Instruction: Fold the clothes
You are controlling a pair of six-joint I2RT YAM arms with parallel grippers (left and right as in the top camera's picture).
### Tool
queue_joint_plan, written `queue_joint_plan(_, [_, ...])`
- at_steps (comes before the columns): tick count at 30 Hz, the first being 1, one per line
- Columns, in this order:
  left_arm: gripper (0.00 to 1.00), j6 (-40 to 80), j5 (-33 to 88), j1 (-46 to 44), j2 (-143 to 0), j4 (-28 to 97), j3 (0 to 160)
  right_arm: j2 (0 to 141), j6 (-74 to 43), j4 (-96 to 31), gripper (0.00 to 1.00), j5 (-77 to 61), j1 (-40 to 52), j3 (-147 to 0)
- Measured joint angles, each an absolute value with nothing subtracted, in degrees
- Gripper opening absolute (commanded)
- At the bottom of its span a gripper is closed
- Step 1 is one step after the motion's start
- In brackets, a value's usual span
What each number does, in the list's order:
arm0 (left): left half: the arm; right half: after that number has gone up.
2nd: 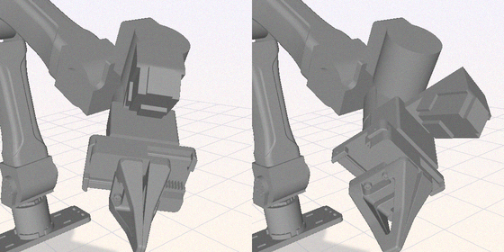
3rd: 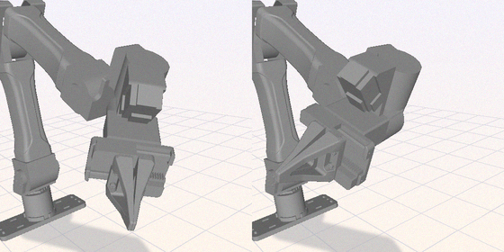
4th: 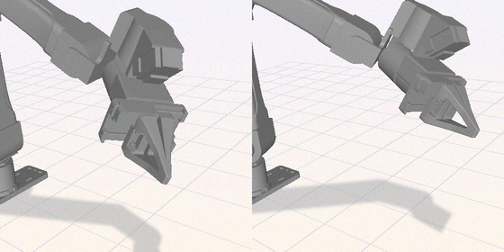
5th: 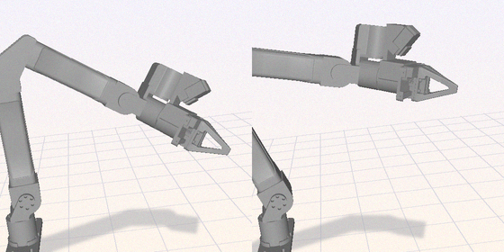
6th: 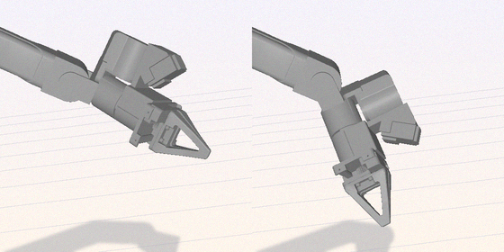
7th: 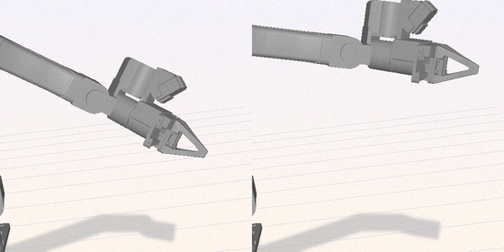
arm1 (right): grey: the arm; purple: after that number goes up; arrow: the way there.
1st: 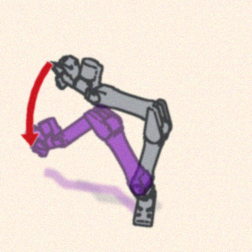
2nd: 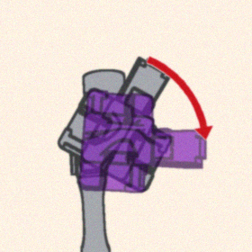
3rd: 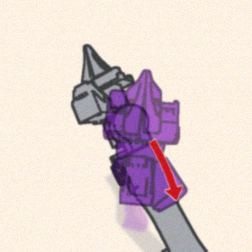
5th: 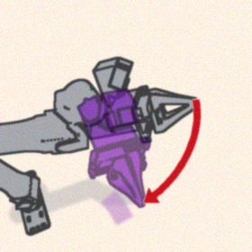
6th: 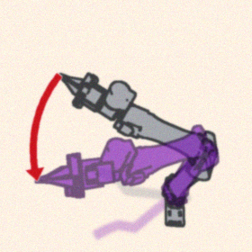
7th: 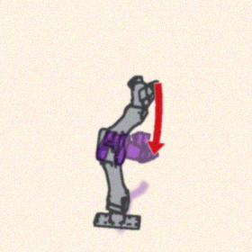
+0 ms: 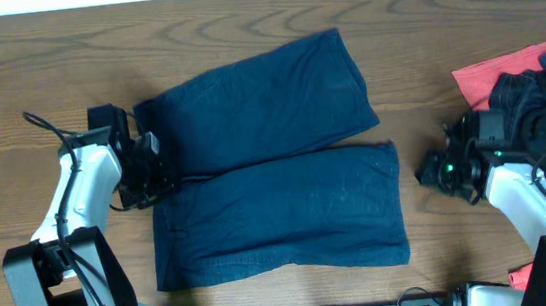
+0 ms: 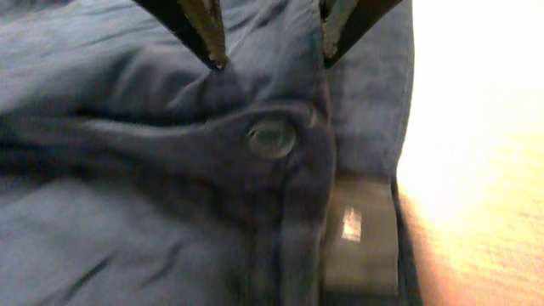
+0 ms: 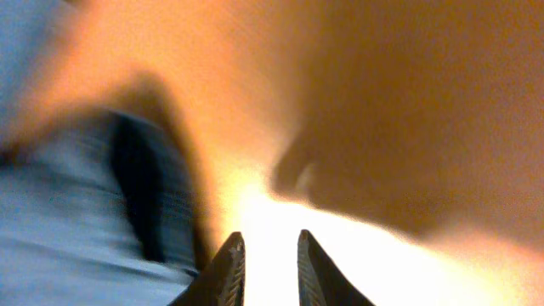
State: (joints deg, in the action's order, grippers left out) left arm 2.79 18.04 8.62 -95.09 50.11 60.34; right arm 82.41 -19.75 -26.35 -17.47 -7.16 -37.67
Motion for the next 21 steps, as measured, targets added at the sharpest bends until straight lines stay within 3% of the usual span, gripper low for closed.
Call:
queue_joint_plan(7, [0.50, 2.74, 21.26, 8.62, -95.09, 51.79, 62.65, 83.53, -18.72, -10.92, 0.15, -25.32, -5.56, -41.95])
queue_joint_plan(12, [0.61, 2.72, 22.59, 8.62, -94.39, 55.51, 64.55, 91.85, -21.56, -2.37, 0.13, -27.27, -1.15, -42.83])
queue_joint_plan(17, [0.77, 2.66, 23.29, 8.62, -89.25, 58.52, 68.64, 104.88, -23.22, -2.07, 0.09, -28.86, 3.33, -49.08])
queue_joint_plan(21, [0.77, 2.74, 23.66, 8.47, -83.35, 61.04, 70.19, 112.09, -23.81, -6.11, 0.06, -29.32, 4.91, -57.71])
